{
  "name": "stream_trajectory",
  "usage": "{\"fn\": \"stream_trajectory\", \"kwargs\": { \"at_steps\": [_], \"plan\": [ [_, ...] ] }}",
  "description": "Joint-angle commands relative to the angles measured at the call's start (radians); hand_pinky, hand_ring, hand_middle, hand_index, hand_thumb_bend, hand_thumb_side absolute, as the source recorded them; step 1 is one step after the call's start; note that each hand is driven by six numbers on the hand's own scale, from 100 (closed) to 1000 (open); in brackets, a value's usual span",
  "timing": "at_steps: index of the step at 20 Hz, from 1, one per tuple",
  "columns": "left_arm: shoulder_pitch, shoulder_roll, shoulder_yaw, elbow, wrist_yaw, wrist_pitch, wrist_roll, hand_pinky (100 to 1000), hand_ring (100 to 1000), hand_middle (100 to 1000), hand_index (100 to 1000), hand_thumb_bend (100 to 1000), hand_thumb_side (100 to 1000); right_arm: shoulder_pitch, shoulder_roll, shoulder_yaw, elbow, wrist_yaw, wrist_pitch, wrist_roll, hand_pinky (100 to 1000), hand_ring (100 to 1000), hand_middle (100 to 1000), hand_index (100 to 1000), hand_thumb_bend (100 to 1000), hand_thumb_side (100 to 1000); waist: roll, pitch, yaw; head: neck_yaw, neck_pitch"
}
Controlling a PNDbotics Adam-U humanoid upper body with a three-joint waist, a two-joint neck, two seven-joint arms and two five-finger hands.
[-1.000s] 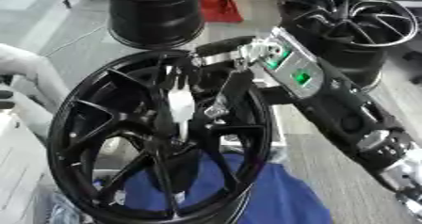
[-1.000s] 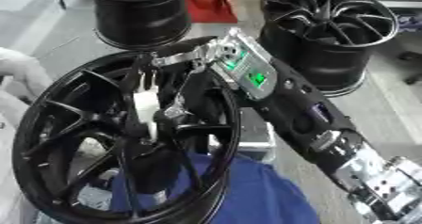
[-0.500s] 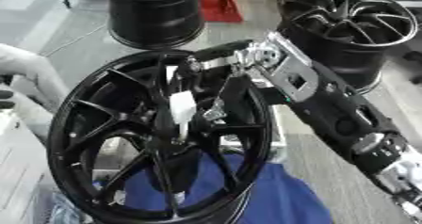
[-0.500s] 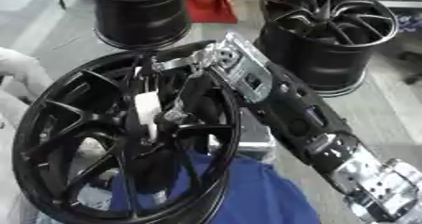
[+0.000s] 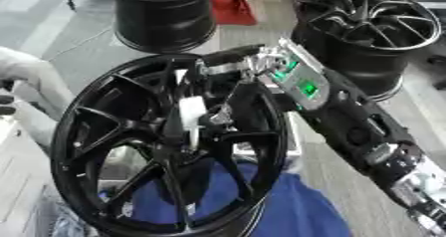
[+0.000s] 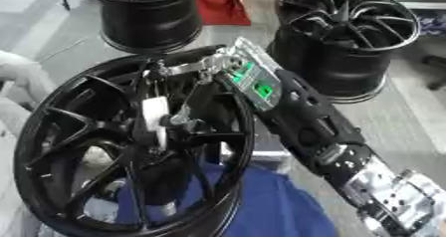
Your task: Pull the pin out of the wheel hub.
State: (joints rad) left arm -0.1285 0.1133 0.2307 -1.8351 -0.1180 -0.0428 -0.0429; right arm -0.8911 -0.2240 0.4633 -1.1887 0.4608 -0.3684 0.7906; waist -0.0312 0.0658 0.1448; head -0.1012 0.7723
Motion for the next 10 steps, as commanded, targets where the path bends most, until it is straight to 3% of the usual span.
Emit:
{"fn": "stream_trajectory", "kwargs": {
  "at_steps": [1,5,10],
  "plan": [
    [-0.012,0.012,-0.005,-0.014,0.003,-0.001,-0.003,610,624,656,855,122,623,-0.012,-0.003,-0.008,0.020,0.038,-0.013,-0.024,653,631,619,728,201,269,0.005,-0.009,0.001,-0.004,-0.002],
    [-0.013,0.011,-0.006,-0.013,0.003,-0.001,-0.004,610,624,655,855,121,623,-0.011,0.005,-0.011,0.031,0.057,-0.020,-0.071,589,553,530,652,122,246,0.004,-0.010,0.003,-0.005,-0.002],
    [-0.013,0.011,-0.005,-0.012,0.003,-0.001,-0.003,610,623,654,855,122,623,-0.022,-0.004,-0.010,-0.004,0.042,-0.019,-0.145,554,522,501,615,106,230,0.003,-0.012,0.003,-0.006,-0.002]
  ]
}}
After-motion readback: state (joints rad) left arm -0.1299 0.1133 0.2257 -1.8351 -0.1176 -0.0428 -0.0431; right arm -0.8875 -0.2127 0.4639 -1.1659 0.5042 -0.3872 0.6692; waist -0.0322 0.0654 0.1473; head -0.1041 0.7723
